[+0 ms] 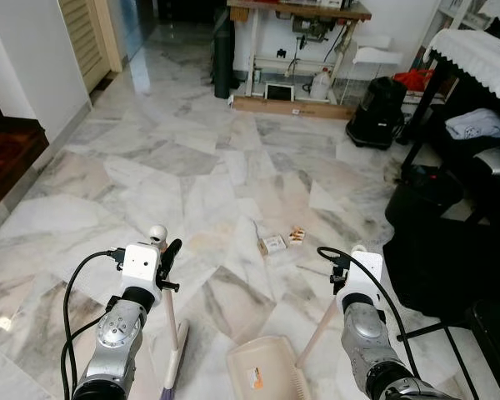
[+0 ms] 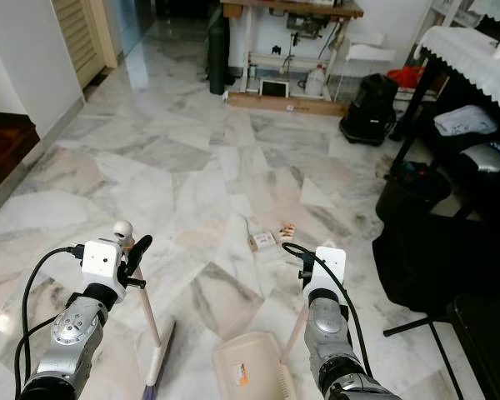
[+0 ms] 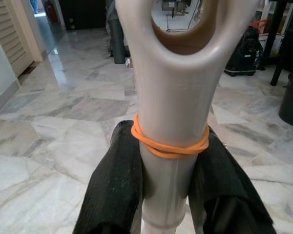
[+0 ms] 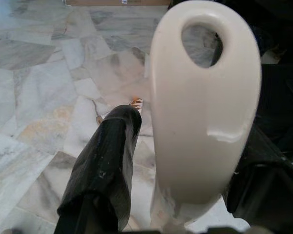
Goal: Sweep floor
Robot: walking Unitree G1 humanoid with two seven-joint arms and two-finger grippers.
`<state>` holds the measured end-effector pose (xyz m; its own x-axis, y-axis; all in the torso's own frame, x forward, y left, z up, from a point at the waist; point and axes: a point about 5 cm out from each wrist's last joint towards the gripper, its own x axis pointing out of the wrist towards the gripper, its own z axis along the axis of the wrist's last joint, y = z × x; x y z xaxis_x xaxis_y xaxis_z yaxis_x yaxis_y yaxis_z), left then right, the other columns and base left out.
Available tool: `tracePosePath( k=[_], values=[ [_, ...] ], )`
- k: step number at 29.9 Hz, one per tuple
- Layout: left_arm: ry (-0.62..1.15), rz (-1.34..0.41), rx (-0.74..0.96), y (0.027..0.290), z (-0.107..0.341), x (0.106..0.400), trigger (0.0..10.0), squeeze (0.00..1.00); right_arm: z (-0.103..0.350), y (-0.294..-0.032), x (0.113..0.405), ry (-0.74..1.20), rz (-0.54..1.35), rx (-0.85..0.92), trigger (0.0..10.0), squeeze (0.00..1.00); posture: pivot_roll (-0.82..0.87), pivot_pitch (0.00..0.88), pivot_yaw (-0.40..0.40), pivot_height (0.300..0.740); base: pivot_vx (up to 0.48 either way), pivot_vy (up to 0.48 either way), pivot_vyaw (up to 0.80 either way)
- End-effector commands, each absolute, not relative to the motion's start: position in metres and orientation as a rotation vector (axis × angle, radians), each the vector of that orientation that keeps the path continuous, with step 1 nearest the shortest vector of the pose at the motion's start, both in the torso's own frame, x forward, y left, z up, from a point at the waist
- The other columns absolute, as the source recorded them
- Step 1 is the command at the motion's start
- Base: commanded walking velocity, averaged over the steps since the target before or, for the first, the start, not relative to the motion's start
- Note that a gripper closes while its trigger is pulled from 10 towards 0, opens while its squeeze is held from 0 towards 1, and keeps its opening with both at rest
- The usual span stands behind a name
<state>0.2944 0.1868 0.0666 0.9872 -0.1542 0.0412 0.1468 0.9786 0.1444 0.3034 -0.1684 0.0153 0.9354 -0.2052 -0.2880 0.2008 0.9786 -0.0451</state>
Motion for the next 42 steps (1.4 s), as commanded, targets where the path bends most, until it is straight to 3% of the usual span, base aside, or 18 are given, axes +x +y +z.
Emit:
tracePosePath(
  k=[1,42],
  values=[
    [-0.087,-0.16,0.152,0.184,0.0733,0.2985,10.0,0.0,0.015,-0.1709,0.3035,0.305,-0.213,-0.019,10.0,0.0,0.01,0.0,-0.096,0.74,0.0,0.0,0.0],
    [-0.084,-0.175,0.167,0.1809,0.0703,0.2961,10.0,0.0,0.0121,-0.1694,0.3013,0.319,-0.2,-0.016,10.0,0.0,0.01,0.0,-0.099,0.74,0.0,0.0,0.0]
  ],
)
